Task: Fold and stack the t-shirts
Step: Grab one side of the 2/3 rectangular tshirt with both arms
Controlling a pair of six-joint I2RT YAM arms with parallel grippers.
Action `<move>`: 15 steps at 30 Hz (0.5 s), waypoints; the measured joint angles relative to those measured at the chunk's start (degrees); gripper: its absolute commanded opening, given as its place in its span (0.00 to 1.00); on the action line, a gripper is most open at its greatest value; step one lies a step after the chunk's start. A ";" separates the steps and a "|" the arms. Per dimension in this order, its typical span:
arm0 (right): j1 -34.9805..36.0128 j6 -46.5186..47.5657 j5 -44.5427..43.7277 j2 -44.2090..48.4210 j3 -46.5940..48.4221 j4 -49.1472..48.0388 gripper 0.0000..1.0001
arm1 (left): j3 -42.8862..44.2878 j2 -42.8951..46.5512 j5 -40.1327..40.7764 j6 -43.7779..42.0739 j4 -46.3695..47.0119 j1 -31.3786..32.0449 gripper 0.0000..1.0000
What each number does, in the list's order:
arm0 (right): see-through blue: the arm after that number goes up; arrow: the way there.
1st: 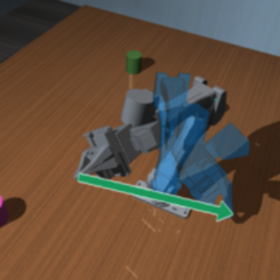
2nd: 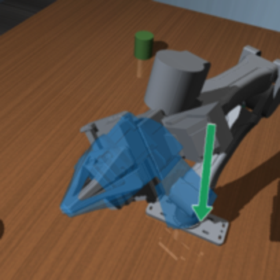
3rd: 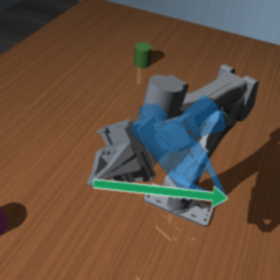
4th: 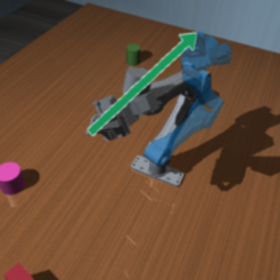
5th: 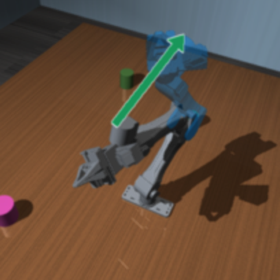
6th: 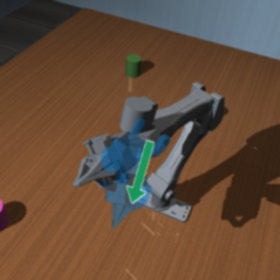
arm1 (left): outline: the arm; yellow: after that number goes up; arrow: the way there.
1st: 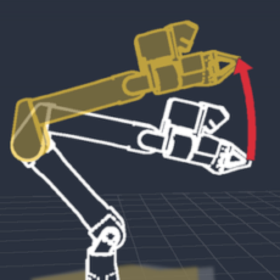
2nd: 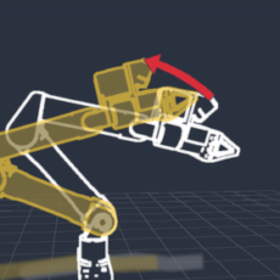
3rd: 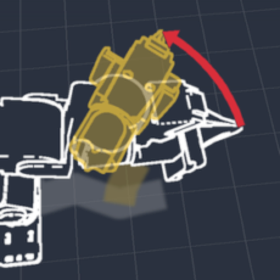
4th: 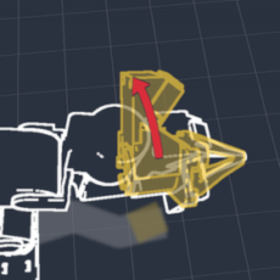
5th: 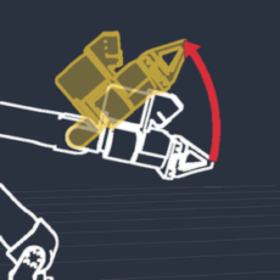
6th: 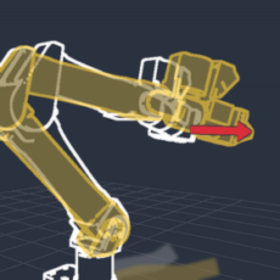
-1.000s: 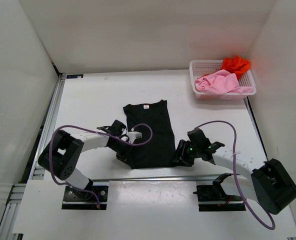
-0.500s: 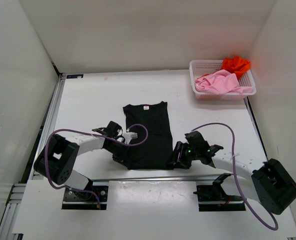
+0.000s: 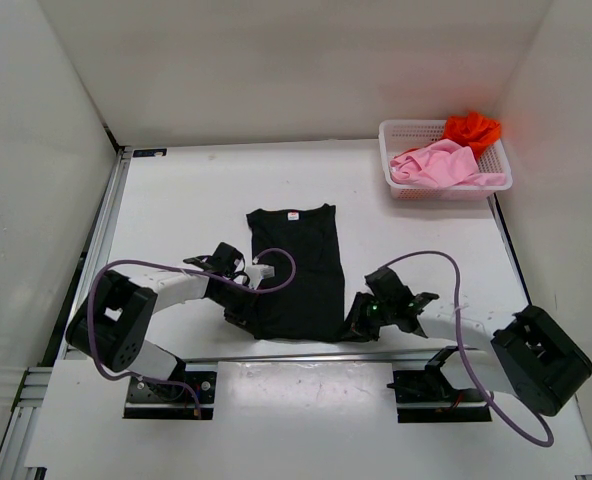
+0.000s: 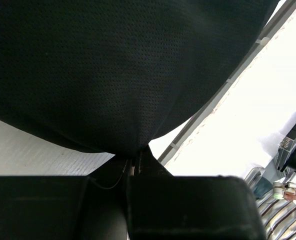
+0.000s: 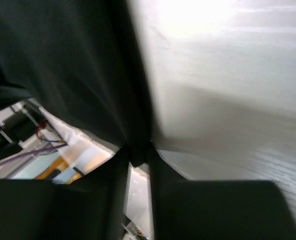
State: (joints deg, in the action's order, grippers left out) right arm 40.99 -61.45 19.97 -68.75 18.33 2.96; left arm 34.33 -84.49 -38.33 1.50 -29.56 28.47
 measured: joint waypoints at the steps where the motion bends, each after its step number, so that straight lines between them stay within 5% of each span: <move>1: 0.22 -0.07 -0.13 -0.42 0.00 0.07 0.02 | 0.00 0.04 0.00 0.00 -0.02 0.00 0.11; 7: 0.46 0.70 -1.36 1.31 0.02 2.51 0.00 | 0.13 1.09 1.68 -0.15 -1.38 0.00 0.11; 15: 0.70 7.23 -5.99 8.70 7.63 17.18 0.00 | 6.84 7.32 4.83 -0.59 -11.32 0.00 0.11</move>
State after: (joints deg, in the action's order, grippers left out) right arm 41.69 -54.22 13.98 -60.05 25.96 20.14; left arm 41.17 -77.17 -33.50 0.91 -40.88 28.47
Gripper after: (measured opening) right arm 0.010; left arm 0.122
